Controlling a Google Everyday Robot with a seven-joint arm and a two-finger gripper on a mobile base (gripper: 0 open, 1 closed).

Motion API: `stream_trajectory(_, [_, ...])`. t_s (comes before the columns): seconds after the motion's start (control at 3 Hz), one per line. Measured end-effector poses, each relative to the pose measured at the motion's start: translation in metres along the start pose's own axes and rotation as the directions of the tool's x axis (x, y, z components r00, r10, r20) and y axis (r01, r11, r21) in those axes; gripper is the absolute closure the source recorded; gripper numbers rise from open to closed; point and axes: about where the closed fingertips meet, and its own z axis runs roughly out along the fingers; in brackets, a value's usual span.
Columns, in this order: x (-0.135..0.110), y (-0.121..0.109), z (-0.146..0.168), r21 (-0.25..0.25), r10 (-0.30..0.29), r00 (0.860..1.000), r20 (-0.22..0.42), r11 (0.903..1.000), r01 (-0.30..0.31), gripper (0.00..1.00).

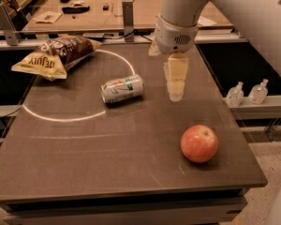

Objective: Place 7up can upright

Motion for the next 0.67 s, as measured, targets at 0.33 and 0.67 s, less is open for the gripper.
stream_trajectory(0.33, [-0.015,-0.01,0.032,-0.044,-0.061,0.998,0.008,0.9971,0.062,0.0])
stream_trajectory(0.67, [-0.026,-0.01,0.053,-0.055,-0.091,0.996,0.011,0.9943,0.092,0.0])
